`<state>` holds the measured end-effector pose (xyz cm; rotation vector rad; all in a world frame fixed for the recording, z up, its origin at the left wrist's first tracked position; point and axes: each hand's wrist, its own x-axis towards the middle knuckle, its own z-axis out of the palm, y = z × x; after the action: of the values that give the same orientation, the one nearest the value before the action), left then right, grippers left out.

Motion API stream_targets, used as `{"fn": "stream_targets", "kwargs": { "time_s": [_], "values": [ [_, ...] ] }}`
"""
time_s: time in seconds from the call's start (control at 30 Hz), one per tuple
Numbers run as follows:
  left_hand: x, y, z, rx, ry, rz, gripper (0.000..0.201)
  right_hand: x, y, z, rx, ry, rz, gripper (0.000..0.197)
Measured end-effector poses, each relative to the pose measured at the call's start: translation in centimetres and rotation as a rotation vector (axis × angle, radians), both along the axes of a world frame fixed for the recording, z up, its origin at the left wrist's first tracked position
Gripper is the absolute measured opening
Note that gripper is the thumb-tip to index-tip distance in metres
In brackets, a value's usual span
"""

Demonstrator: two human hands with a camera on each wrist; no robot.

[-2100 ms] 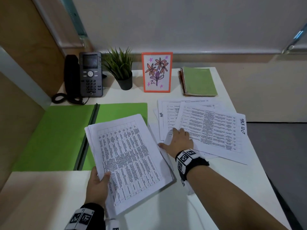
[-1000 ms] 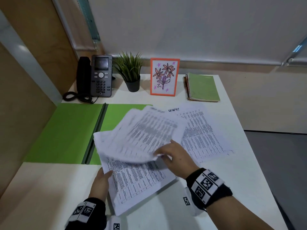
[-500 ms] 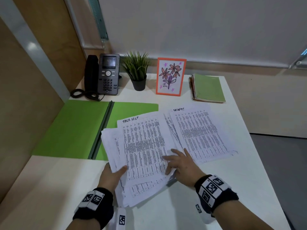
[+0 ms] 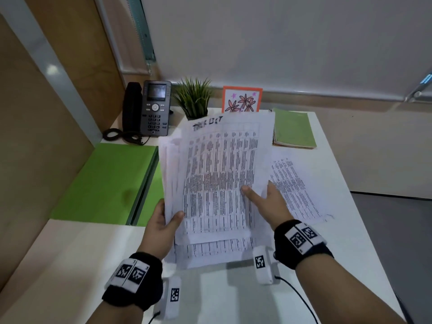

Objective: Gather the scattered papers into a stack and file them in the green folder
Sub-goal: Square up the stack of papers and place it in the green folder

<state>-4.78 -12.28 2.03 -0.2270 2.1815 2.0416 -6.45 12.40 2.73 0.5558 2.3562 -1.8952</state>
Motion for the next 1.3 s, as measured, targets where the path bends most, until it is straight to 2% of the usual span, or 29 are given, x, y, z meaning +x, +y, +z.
{"fn": "stream_targets", "kwargs": {
  "time_s": [0.1,0.2,0.27,0.3,0.37,0.43,0.53,0.57,0.73,0.87,0.97,1.1,1.23,1.3],
  "values": [
    [-0.2,1.2,1.1,0.031,0.1,0.031,0.038,0.7,-0.9,1.9,-0.068,0.212,-0.172,0.049],
    [0.6,2.3,1.8,0.067,0.171,0.08,0.037,2.2,-2.1,2.7,-0.093,0.387,-0.246,0.03],
    [1.2,2.7,1.9,0.055,0.187,0.104,0.04,3.4,-2.7,2.5,-0.087,0.43,-0.215,0.033],
    [1.5,2.8,1.9,0.055,0.185,0.115,0.047,4.1,-2.9,2.3,-0.061,0.444,-0.188,0.039],
    [1.8,2.4,1.3,0.06,0.168,0.163,0.074,5.1,-3.0,1.7,-0.026,0.458,-0.15,0.049],
    [1.9,2.0,1.2,0.074,0.145,0.236,0.083,5.6,-2.9,1.1,-0.054,0.475,-0.156,0.052],
    [1.7,1.9,1.7,0.101,0.178,0.302,0.055,5.8,-2.7,0.6,-0.083,0.468,-0.19,0.05],
    [1.5,1.9,1.7,0.108,0.182,0.306,0.052,5.7,-2.7,0.6,-0.071,0.463,-0.195,0.047],
    [0.7,1.8,1.5,0.171,0.182,0.285,0.059,5.5,-2.5,0.2,-0.101,0.44,-0.203,0.043],
    [0.9,2.4,1.8,0.226,0.172,0.258,0.052,5.3,-3.4,0.2,-0.203,0.451,-0.165,0.041],
    [0.7,2.4,1.7,0.282,0.152,0.286,0.055,5.1,-3.4,0.1,-0.218,0.466,-0.208,0.039],
    [0.6,2.3,1.4,0.231,0.175,0.257,0.041,5.0,-3.1,0.1,-0.215,0.428,-0.15,0.038],
    [0.8,2.6,0.5,0.208,0.193,0.265,0.039,5.1,-3.3,-0.2,-0.174,0.393,-0.142,0.037],
    [1.0,3.1,0.3,0.19,0.229,0.262,0.04,5.2,-3.6,-0.1,-0.176,0.4,-0.154,0.029]
  ]
}}
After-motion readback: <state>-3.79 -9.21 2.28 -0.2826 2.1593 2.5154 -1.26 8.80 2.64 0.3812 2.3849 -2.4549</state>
